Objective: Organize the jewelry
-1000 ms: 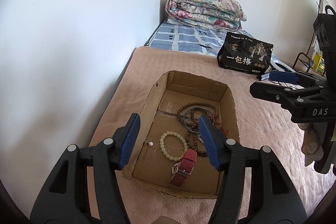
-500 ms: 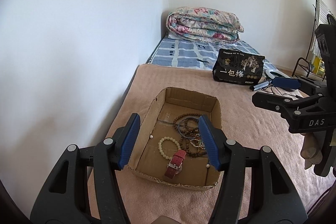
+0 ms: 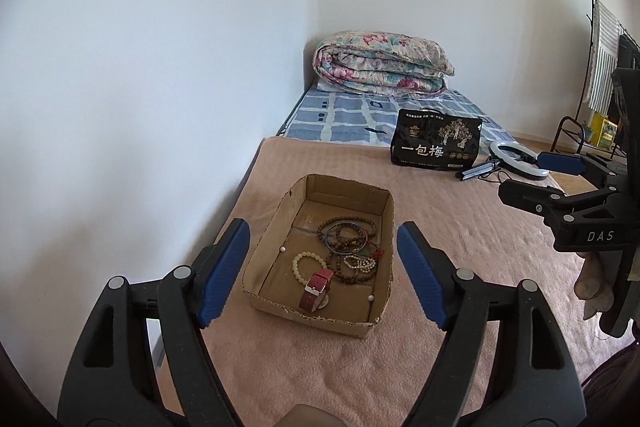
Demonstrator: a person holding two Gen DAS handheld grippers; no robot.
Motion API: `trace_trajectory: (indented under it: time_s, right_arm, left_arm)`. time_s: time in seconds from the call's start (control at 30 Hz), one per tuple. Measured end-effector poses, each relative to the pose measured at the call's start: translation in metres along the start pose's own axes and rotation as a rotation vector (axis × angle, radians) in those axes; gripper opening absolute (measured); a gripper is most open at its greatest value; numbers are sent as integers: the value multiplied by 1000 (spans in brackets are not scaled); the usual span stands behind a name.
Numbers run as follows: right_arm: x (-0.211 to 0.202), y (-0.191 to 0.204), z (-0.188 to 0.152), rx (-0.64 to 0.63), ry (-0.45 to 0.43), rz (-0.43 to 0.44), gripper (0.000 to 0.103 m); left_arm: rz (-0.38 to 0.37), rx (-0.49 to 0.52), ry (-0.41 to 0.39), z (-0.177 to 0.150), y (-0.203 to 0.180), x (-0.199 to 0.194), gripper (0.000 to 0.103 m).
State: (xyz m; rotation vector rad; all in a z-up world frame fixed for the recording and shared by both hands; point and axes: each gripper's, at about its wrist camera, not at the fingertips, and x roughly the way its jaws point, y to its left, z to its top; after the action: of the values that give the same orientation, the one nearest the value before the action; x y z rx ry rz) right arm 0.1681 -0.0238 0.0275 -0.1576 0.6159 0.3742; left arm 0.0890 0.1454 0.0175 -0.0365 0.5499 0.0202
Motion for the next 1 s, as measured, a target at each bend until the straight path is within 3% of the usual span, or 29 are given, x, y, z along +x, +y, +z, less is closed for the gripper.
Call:
trace_trajectory:
  time_s: [0.23, 0.4, 1.0]
  right_arm:
    - [-26, -2, -12, -8, -31, -35, 103]
    - [-34, -5, -16, -10, -41, -49, 103]
    - [-50, -22, -34, 27, -56, -91, 103]
  left_arm:
    - [27, 8, 5, -8, -12, -22, 85]
    - [46, 23, -16, -14, -21, -40, 99]
    - [102, 31, -29, -20, -32, -62, 103]
